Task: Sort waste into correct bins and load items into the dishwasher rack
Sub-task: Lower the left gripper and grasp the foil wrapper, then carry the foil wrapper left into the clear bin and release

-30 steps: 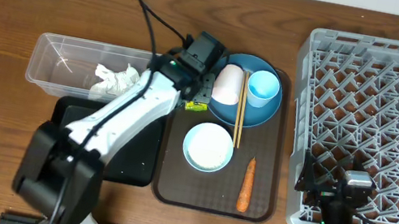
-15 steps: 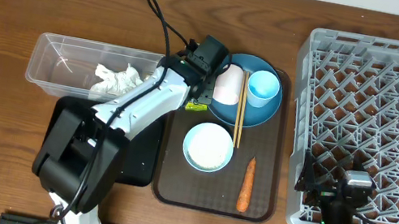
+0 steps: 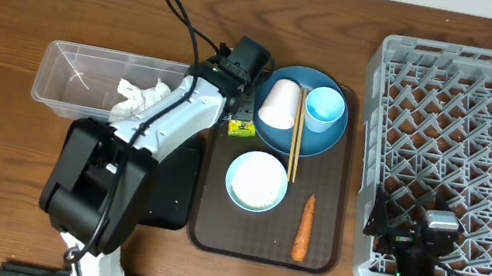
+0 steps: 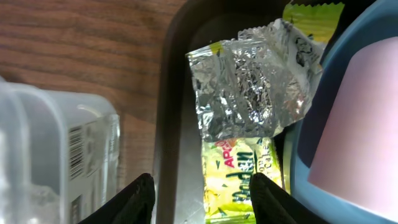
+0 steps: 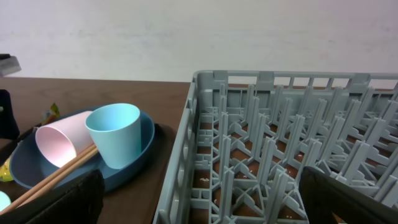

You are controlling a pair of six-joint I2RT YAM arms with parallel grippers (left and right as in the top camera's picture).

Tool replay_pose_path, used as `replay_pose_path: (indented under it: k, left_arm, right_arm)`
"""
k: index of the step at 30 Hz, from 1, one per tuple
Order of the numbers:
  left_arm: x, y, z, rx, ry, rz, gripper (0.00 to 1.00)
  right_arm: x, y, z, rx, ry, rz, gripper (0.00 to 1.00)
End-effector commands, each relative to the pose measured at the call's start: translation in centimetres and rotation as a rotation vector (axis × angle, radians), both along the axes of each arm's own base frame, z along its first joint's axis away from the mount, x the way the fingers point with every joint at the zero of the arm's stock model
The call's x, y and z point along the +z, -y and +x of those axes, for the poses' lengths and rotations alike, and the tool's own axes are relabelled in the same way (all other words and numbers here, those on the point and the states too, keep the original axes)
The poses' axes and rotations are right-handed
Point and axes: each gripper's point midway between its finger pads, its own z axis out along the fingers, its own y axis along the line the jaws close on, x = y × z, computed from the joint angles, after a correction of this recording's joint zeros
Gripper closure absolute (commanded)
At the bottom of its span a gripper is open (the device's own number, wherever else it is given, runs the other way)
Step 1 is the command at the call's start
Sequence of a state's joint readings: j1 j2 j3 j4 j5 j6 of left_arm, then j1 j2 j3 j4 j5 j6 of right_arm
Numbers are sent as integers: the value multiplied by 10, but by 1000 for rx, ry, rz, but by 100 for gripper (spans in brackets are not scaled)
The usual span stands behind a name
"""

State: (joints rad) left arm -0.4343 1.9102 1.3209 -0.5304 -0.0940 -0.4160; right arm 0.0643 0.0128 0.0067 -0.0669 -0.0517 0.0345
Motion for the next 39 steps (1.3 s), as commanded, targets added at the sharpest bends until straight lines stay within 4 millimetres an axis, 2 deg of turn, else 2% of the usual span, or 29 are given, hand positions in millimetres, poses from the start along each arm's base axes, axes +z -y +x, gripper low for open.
replay_pose_path:
  k: [1,11,19,23,28,30,34,39]
  left_arm:
    - [-13,1,2,7,-19,1,48]
    - [-29,7,9,4,-15,-13,47]
    - [-54,8,4,4,-68,-13,48]
    - [-55,12,3,-4,-78,-33,67]
    - [-46,12,4,-13,-63,-33,81]
    - [-39,12,5,-13,-51,-36,94]
    - [-19,13,7,-34,-13,-45,94]
    - [16,13,8,-57,47,-61,94]
  right_arm:
    - [-2,-6,-1,25,-7,9,1]
    - [-2,-6,-1,25,-7,9,1]
    - [-2,-7,-1,25,-7,9,1]
    - [-2,-6,-1,25,-7,9,1]
    - [-2,-6,-1,25,-7,9,1]
    - [-2,-6,-1,25,-7,9,1]
    - [-2,-6,-1,25,-7,9,1]
    - [-2,-6,-1,25,-7,9,1]
